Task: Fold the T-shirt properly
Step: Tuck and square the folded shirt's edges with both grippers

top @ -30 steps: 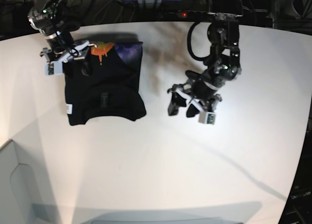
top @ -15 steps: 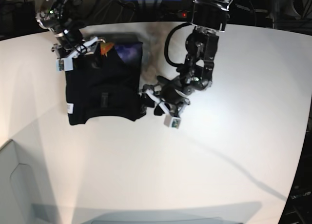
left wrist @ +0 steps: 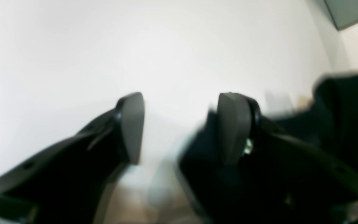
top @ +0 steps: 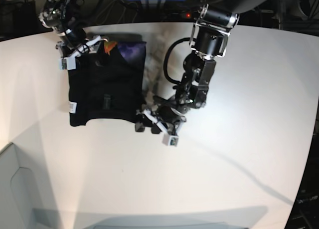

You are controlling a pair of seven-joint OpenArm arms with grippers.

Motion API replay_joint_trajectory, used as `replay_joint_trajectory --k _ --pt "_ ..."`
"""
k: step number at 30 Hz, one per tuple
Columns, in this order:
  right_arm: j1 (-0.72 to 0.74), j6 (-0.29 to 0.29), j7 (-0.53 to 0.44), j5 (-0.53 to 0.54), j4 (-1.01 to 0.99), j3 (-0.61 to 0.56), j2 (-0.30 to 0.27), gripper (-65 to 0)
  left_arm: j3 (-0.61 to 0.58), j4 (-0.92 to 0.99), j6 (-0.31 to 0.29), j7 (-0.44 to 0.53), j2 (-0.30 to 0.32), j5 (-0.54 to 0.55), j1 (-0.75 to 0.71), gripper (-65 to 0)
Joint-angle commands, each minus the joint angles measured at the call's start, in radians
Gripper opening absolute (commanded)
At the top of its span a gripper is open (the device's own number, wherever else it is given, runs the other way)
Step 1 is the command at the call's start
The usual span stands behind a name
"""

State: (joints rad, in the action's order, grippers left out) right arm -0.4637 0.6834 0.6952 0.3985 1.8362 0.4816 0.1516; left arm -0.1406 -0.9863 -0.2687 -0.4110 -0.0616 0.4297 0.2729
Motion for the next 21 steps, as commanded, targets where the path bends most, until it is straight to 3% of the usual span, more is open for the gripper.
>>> replay_joint_trajectory --k 1,7,12,16,21 --pt "-0.005 0.015 -0.002 0.007 0.009 0.002 -0.011 -26.4 0.002 0.023 0.010 0.008 -0.001 -0.004 0.042 -28.4" --pt "0.003 0.015 -0.002 0.007 0.001 0.002 -0.019 -26.4 0.006 0.033 0.010 0.022 0.022 0.004 0.139 -28.5" --pt "0.035 0.015 -0.002 0.009 0.063 0.002 -0.017 -26.2 0.016 -0.202 0.012 -0.027 0.148 0.067 0.116 -28.6" --pt "0.046 0.015 -0.002 0.014 0.145 -0.007 -0.014 -26.1 0.166 -0.412 0.012 -0.179 0.240 0.177 0.006 -28.6" --pt "0.093 0.015 -0.002 0.014 0.168 -0.116 -0.019 -26.6 0.434 -0.627 0.012 -0.277 0.253 0.194 -0.215 -28.4"
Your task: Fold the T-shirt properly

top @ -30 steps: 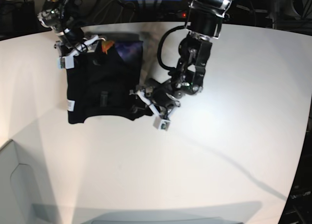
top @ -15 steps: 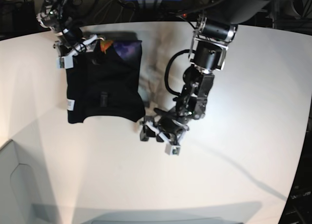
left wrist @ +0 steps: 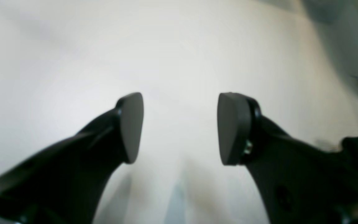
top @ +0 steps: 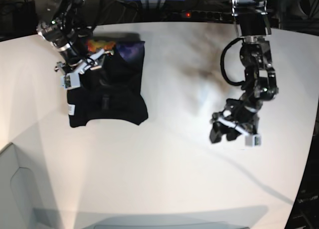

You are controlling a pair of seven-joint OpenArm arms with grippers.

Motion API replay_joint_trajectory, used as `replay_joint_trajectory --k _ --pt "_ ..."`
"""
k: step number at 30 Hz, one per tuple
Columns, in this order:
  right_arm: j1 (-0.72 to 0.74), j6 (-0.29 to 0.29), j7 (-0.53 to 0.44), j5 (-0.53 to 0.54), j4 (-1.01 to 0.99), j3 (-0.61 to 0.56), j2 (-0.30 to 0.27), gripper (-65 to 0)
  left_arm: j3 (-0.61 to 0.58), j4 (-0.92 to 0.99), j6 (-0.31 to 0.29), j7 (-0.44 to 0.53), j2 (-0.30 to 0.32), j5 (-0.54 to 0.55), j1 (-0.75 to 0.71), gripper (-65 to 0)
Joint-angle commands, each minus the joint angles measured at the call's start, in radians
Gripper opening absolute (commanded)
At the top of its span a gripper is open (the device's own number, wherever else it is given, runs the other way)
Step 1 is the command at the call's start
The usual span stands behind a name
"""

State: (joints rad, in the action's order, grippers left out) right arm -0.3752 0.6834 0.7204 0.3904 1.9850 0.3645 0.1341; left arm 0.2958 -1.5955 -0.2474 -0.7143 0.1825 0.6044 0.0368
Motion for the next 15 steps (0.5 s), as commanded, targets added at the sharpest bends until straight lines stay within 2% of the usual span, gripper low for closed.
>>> replay_joint_trajectory --k 1,3,7,11,12,15 --pt "0.014 0.015 -0.026 0.017 0.018 -0.025 -0.001 -27.8 0.041 -0.047 -0.010 0.022 0.008 0.021 -0.018 -28.4" --pt "0.026 0.015 -0.026 0.017 0.017 -0.078 -0.009 -32.7 0.108 -0.092 -0.011 0.017 0.008 0.027 -0.084 -28.4" --pt "0.066 0.015 -0.017 0.015 -0.017 -0.193 -0.029 -49.3 0.216 -0.150 -0.016 0.018 0.008 0.028 -0.197 -28.4" --pt "0.080 0.015 -0.025 0.015 -0.105 -0.224 -0.037 -62.6 0.283 -0.185 -0.019 0.018 0.008 0.028 -0.266 -28.4" --pt "0.086 0.015 -0.025 0.015 -0.129 -0.223 -0.038 -64.8 0.291 -0.190 -0.019 0.018 0.008 0.028 -0.278 -28.4" --pt "0.115 0.015 -0.026 0.014 -0.221 -0.229 -0.055 -65.0 0.293 -0.191 -0.019 0.018 0.008 0.028 -0.297 -28.4"
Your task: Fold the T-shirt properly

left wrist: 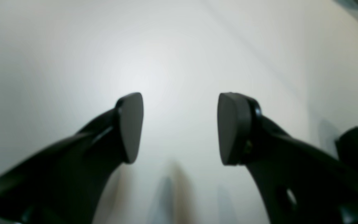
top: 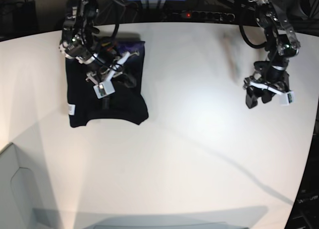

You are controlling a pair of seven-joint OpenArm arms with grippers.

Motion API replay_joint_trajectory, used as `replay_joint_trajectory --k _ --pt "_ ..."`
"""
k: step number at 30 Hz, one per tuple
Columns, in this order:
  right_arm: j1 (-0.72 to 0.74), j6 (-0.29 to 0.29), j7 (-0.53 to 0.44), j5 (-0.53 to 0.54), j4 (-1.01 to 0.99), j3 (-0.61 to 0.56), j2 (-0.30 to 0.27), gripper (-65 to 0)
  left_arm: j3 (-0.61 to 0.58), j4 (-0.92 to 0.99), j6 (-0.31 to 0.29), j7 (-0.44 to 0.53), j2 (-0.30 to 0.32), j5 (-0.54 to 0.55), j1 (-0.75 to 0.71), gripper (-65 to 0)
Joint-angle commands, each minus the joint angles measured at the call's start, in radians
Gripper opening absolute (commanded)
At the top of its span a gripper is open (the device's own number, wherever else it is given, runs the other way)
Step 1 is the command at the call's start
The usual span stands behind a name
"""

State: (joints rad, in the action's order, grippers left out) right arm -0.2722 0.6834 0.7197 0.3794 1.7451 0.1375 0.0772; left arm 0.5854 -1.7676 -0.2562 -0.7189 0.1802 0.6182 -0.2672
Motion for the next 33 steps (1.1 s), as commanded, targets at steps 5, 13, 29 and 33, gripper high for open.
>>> replay_joint_trajectory --k 5,13,29,33 --pt "0.043 0.015 -0.027 0.025 -0.110 -0.078 -0.017 -65.0 0.003 -0.021 -0.010 0.023 0.006 0.015 -0.004 -28.4" --pt "0.063 0.015 -0.027 0.030 -0.115 -0.220 -0.069 -65.0 0.000 -0.050 -0.005 0.022 0.003 0.015 -0.004 -28.4" --pt "-0.094 0.015 -0.016 0.030 0.217 0.193 -0.158 -65.0 -0.002 -0.186 -0.004 0.022 -0.043 0.016 -0.192 -28.8" --pt "-0.183 0.015 -0.025 0.030 0.217 0.271 -0.164 -65.0 0.003 -0.188 -0.004 0.026 -0.043 0.016 -0.260 -28.8"
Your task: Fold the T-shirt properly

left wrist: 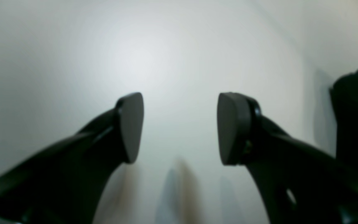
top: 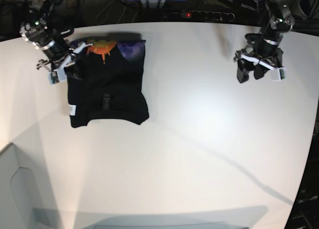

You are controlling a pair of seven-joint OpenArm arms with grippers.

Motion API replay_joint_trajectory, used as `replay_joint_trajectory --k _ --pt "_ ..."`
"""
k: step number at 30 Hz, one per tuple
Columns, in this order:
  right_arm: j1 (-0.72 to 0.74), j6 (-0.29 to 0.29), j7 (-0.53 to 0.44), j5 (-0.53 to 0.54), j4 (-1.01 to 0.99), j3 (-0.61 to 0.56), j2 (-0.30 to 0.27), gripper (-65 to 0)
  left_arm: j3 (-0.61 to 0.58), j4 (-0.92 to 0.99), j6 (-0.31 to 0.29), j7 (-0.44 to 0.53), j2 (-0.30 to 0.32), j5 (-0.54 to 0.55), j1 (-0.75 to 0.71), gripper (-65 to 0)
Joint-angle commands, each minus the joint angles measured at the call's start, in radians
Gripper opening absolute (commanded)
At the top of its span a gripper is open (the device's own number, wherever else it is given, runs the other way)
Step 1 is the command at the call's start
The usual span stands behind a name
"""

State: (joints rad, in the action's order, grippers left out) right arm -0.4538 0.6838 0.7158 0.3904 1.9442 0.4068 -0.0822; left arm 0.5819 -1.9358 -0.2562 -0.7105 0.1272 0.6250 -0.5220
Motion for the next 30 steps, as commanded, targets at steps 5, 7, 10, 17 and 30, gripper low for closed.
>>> replay_joint_trajectory --k 5,7,10,17,30 --pt "-0.066 0.014 -0.023 0.015 -0.007 0.007 0.003 -65.0 0.006 -0.017 -0.004 0.016 0.009 0.009 -0.040 -28.8" --pt "-0.059 0.014 -0.023 0.015 -0.050 0.011 -0.003 -65.0 0.006 -0.018 -0.004 0.016 -0.001 0.009 -0.040 -28.8" --pt "-0.038 0.014 -0.055 0.015 -0.122 0.013 -0.032 -65.0 0.008 -0.020 -0.004 0.015 -0.010 0.009 -0.040 -28.8" --pt "-0.041 0.014 -0.138 0.023 -0.130 0.036 -0.040 -65.0 0.008 -0.020 -0.004 0.015 -0.011 0.009 -0.096 -28.9" --pt "-0.110 0.014 -0.137 0.017 0.042 0.419 0.157 -65.0 0.008 -0.063 -0.004 0.019 -0.010 0.009 -0.363 -65.0"
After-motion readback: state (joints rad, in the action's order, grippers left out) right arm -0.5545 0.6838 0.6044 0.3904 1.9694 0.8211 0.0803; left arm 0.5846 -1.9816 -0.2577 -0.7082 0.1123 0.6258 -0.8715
